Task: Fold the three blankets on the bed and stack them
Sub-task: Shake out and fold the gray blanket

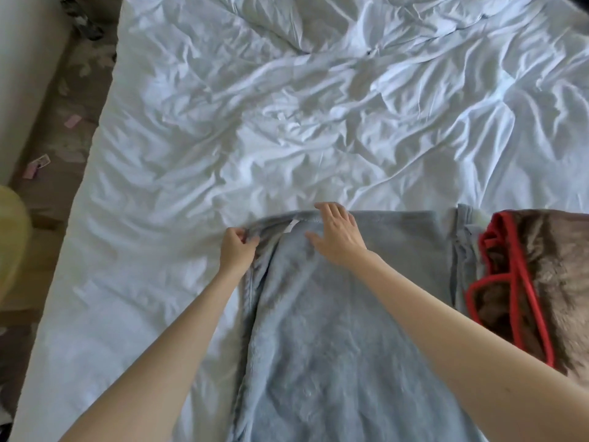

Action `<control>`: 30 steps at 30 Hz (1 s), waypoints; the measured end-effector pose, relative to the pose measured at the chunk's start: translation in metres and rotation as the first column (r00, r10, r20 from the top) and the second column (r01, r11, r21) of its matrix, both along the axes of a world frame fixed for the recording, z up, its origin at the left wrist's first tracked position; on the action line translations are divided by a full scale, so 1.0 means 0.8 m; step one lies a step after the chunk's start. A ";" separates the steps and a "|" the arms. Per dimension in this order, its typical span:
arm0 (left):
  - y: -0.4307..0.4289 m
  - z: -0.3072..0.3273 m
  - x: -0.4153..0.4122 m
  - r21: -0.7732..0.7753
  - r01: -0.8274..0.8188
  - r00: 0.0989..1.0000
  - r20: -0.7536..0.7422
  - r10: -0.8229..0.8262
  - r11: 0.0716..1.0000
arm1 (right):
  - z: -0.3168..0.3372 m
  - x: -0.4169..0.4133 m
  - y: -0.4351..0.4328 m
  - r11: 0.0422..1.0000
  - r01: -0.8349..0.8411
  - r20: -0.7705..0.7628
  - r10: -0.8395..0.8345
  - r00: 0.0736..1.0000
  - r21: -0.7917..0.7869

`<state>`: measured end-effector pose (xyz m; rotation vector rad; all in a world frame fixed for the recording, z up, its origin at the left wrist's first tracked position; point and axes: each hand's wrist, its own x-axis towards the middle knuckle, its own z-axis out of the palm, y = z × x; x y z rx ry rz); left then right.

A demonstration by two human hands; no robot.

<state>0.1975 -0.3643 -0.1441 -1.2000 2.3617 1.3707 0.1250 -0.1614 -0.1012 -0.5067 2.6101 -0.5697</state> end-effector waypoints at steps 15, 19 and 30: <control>-0.028 0.015 -0.048 -0.038 0.065 0.990 -0.127 -0.069 0.997 | 0.009 -0.053 -0.048 0.818 0.426 0.622 -0.110 0.775 -0.387; -0.012 0.050 -0.057 0.152 0.047 0.947 -0.321 0.005 0.987 | 0.027 -0.059 -0.038 0.743 0.487 0.722 -0.009 0.692 -0.458; -0.024 0.053 -0.055 0.154 0.405 0.912 -0.145 -0.385 0.901 | 0.017 -0.078 -0.007 0.949 0.163 0.508 -0.003 0.861 -0.271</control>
